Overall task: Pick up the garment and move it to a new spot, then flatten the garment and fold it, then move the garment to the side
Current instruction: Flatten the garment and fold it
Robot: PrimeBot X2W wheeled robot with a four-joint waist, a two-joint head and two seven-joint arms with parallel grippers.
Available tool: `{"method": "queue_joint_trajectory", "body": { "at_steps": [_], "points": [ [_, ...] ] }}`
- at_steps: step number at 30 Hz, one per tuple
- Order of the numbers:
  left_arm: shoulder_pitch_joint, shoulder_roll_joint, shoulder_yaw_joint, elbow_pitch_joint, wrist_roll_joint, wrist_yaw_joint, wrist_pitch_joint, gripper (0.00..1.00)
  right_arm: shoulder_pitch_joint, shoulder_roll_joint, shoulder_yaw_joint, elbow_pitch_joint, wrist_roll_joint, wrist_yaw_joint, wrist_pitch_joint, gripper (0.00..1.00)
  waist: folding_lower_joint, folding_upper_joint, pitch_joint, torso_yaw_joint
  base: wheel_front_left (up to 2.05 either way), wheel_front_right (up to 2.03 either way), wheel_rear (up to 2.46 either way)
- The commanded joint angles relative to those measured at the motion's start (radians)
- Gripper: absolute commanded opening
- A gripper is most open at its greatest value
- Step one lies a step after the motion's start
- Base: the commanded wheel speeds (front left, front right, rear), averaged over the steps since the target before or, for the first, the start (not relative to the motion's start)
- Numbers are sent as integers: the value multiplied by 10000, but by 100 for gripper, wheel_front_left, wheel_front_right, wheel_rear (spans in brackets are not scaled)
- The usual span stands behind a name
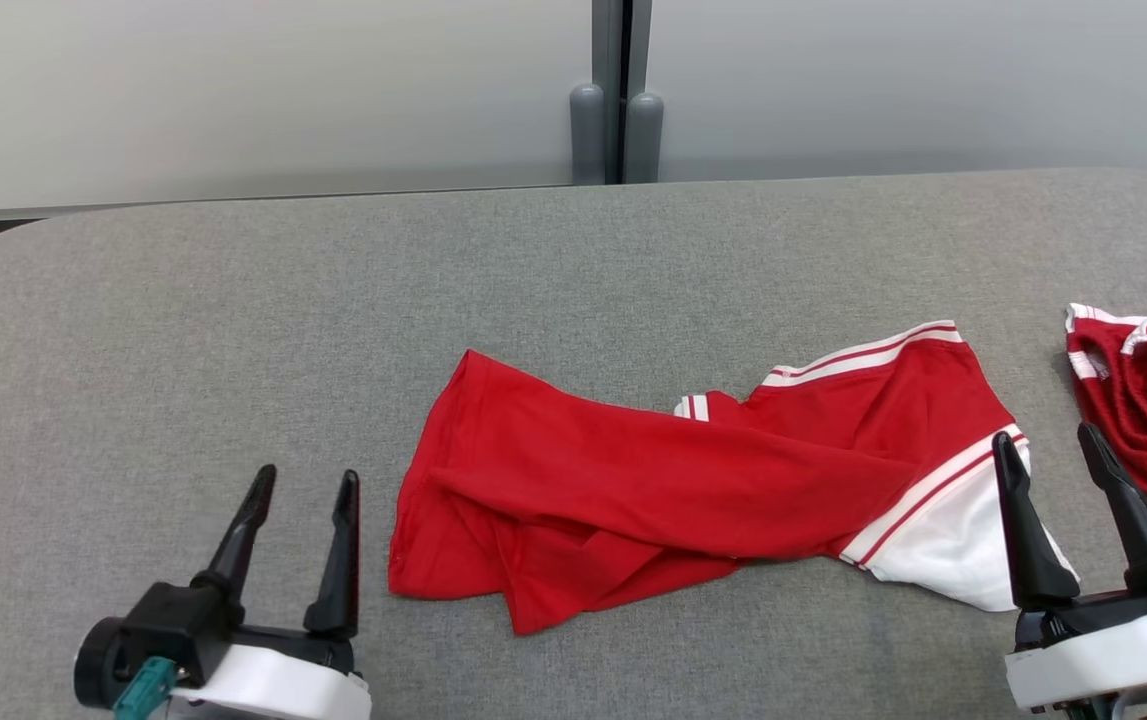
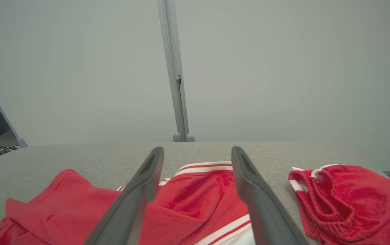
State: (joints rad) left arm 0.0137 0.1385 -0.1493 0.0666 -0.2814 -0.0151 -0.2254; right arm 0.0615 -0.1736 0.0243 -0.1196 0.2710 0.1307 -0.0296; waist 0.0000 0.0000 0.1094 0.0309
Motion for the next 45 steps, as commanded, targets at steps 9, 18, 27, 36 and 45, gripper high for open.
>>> {"method": "queue_joint_trajectory", "body": {
  "at_steps": [9,18,27,36,45],
  "points": [
    [-301,-325,-1404,134,36,-550,1009,100,-105,91,3,-286,-19,-1,139,100,0,0,368,-43,0,0,0],
    [-788,-662,-2075,1967,-784,-799,2003,100,-300,318,42,-297,4,-1,98,100,0,0,904,-463,0,0,0],
    [-1233,-380,-1677,1455,-1062,-784,1290,0,-315,472,-253,-269,120,-1,-7,100,0,0,1028,-375,0,0,0],
    [-825,330,-1076,-981,-877,-174,1531,0,-351,544,-436,-233,131,-1,-87,100,0,0,837,-120,0,0,0],
    [-487,528,-728,-1820,-763,386,1587,2,-309,505,-384,-167,92,-1,-71,100,0,0,603,-94,0,0,0]
  ]
}}
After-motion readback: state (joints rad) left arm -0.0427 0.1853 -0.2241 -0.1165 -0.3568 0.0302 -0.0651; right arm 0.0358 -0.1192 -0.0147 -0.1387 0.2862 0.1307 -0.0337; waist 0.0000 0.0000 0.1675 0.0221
